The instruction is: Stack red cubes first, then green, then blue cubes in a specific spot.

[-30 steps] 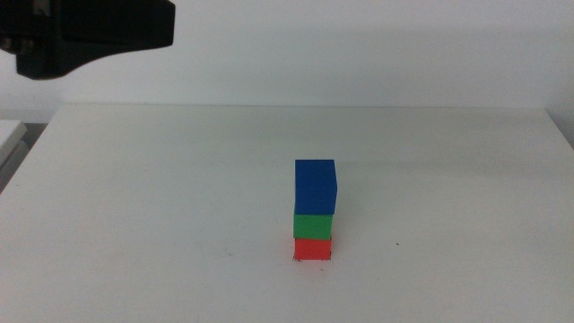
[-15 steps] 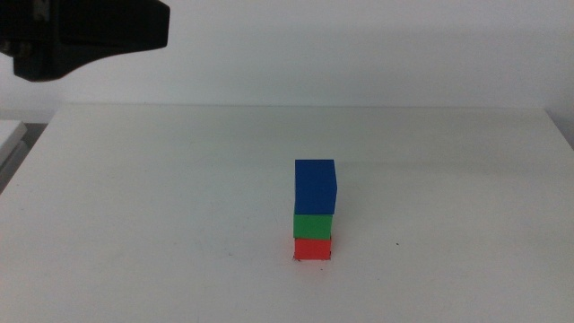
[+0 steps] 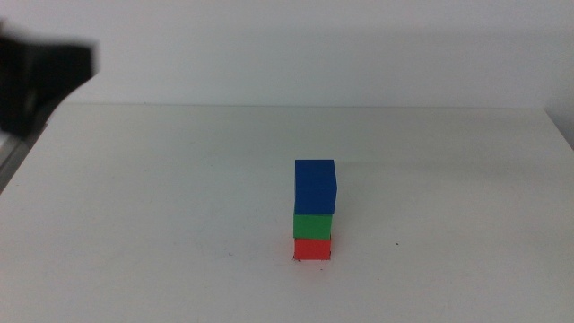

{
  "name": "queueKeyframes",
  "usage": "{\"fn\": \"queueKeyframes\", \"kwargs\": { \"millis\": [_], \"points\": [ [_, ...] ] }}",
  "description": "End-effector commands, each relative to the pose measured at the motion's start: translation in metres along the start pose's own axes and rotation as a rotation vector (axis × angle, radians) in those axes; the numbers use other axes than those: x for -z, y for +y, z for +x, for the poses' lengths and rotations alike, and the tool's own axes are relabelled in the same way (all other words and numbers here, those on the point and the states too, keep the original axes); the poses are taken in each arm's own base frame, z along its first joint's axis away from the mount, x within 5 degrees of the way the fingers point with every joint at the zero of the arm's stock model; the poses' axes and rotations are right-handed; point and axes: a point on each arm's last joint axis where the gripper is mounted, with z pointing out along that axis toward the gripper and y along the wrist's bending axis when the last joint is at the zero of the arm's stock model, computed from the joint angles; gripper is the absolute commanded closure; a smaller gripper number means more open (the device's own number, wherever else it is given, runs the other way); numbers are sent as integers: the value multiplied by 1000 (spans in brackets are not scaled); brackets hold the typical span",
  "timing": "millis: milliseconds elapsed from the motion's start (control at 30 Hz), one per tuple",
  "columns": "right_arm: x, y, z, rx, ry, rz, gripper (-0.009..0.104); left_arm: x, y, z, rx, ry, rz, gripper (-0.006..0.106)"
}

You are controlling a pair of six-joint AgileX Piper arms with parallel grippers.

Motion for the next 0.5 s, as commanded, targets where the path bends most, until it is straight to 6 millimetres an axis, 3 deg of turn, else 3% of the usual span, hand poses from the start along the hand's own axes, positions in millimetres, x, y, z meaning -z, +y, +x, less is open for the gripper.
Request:
{"fn": "queueKeyframes", "kwargs": {
  "millis": [0,100,200,300,467],
  "points": [
    [3,0,7,-26,-9,-11,5,8,11,21,-44,-73,-115,7],
    [-2,-7,24,-3,-76,27,5,17,18,64,-51,-60,-221,7],
    [-13,-18,49,18,-256,70,5,24,18,110,-20,-28,-275,7],
    [-16,-27,97,63,-254,98,5,33,15,148,-10,-43,-318,7],
    [-16,-37,160,133,-242,123,5,37,10,187,-9,-79,-350,7]
  ]
}}
